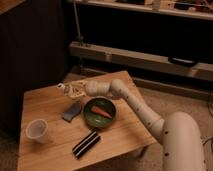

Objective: Stand the bottle upright

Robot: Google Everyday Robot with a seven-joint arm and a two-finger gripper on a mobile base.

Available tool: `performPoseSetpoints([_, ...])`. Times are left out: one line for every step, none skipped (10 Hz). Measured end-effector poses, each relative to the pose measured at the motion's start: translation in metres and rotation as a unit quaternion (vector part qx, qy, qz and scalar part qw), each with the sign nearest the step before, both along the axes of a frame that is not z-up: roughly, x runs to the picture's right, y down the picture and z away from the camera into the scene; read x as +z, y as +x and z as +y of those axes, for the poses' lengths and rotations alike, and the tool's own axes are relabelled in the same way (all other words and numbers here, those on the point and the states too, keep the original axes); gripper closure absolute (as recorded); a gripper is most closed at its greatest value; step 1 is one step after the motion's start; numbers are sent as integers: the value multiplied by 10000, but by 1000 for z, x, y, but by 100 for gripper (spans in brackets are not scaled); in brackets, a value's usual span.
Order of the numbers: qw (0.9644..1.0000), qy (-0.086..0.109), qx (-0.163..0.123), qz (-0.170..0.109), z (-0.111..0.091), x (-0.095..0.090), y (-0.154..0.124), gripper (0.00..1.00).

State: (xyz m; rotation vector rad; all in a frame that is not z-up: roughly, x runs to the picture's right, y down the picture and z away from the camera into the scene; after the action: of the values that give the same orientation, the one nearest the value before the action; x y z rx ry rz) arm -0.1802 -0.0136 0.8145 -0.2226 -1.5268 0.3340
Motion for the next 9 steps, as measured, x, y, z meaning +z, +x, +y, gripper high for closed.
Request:
performPoseSetpoints([10000, -27, 3, 14, 0, 0, 2, 100])
performPoseSetpoints([10000, -55, 21, 28, 0, 0, 4, 100])
performPoseSetpoints([9999, -95, 50, 36, 0, 0, 7, 100])
performPoseSetpoints([9999, -142, 72, 45, 3, 2, 9, 100])
performPoseSetpoints([9998, -178, 94, 65, 5, 4, 11, 100])
performPoseSetpoints([9997, -216, 129, 69, 7, 8, 14, 100])
performPoseSetpoints([9997, -203, 153, 25, 8, 12, 15, 100])
performPoseSetpoints([9996, -228, 171, 6, 11, 18, 16, 100])
performPoseSetpoints([9995, -251, 175, 21, 12, 24, 17, 100])
